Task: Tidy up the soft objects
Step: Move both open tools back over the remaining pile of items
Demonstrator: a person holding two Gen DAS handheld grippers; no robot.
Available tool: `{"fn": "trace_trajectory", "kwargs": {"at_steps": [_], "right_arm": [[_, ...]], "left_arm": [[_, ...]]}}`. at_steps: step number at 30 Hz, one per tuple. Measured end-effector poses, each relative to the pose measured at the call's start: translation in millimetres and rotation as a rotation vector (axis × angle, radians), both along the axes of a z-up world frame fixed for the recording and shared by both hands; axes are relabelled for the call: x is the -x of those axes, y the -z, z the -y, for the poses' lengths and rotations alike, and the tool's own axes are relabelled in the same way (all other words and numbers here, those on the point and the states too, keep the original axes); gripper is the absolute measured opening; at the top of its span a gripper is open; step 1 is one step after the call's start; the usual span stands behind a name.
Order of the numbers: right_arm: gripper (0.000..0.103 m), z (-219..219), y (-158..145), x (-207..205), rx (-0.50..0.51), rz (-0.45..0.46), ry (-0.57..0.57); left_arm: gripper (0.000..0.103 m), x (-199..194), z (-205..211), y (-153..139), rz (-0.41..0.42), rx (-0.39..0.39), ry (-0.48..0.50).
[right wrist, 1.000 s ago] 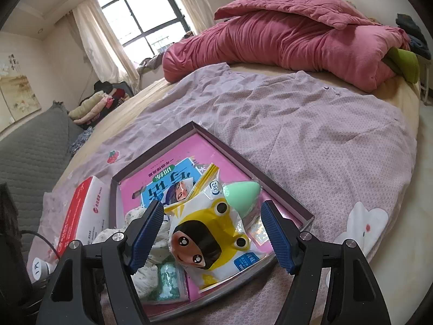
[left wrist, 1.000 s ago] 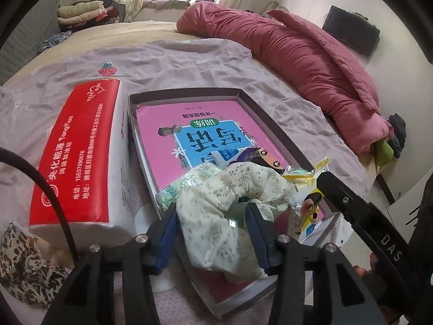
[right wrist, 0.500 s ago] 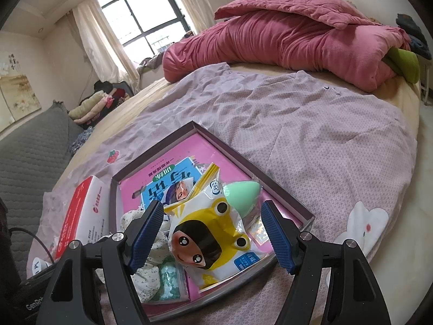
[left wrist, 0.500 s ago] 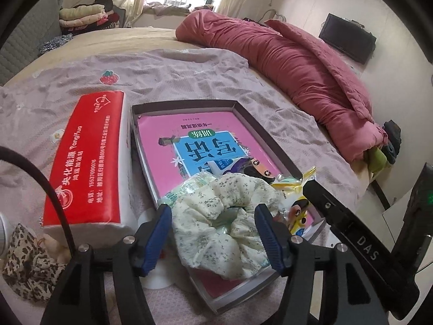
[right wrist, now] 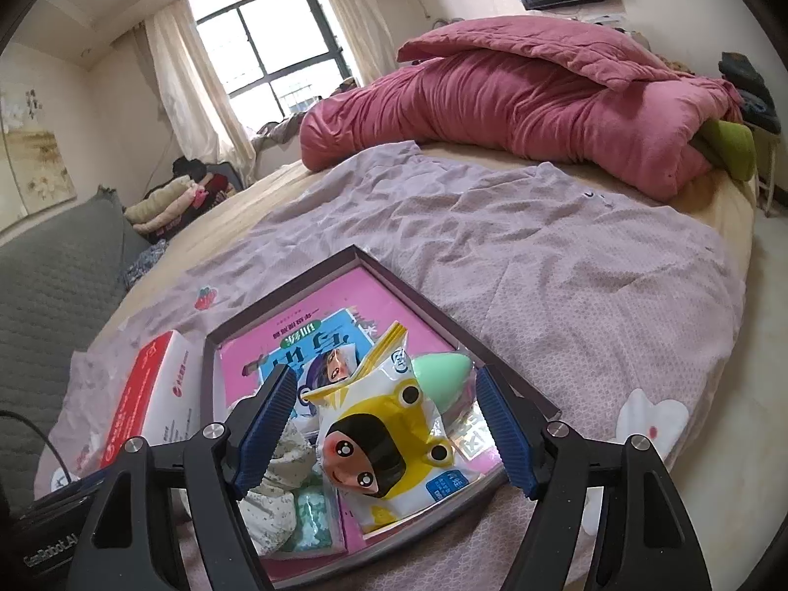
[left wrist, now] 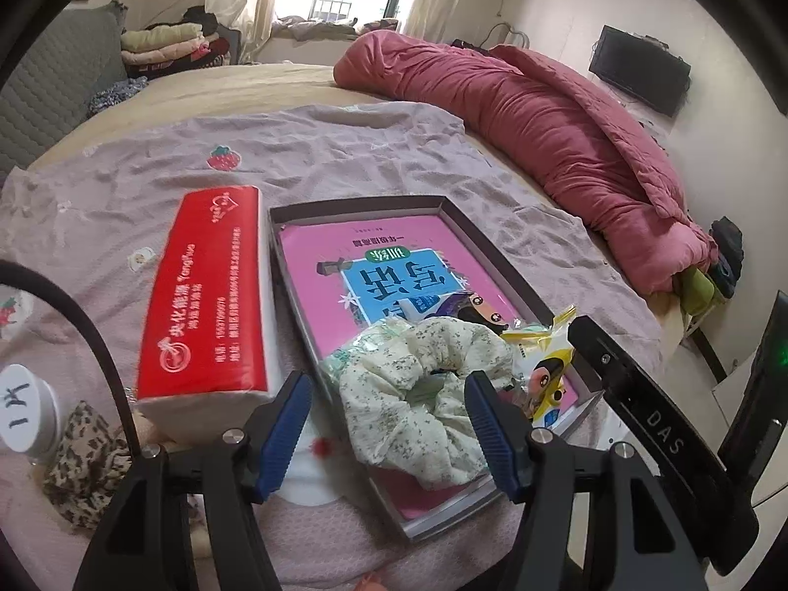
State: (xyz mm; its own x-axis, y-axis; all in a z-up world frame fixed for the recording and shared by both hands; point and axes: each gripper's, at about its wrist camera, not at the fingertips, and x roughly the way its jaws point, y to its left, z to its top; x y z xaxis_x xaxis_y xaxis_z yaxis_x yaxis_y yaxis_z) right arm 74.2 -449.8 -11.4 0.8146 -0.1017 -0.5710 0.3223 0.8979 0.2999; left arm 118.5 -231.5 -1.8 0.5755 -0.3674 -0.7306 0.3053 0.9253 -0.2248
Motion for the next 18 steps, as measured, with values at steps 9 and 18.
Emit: {"fn": "trace_trajectory", "kwargs": {"at_steps": [9,18], "right_arm": [[0.076,-9.5,-5.1,2.0,0.041,0.010,-0.011],[0.076,-15.7,-9.5,7.5,0.076,0.024,0.002]], "left_arm": [[0.065,10.4,-13.4,-6.5,0.007,-0.022,-0.017],[0.065,24.2,-24.4,-18.2,0.025,-0.033,-0.034]]}}
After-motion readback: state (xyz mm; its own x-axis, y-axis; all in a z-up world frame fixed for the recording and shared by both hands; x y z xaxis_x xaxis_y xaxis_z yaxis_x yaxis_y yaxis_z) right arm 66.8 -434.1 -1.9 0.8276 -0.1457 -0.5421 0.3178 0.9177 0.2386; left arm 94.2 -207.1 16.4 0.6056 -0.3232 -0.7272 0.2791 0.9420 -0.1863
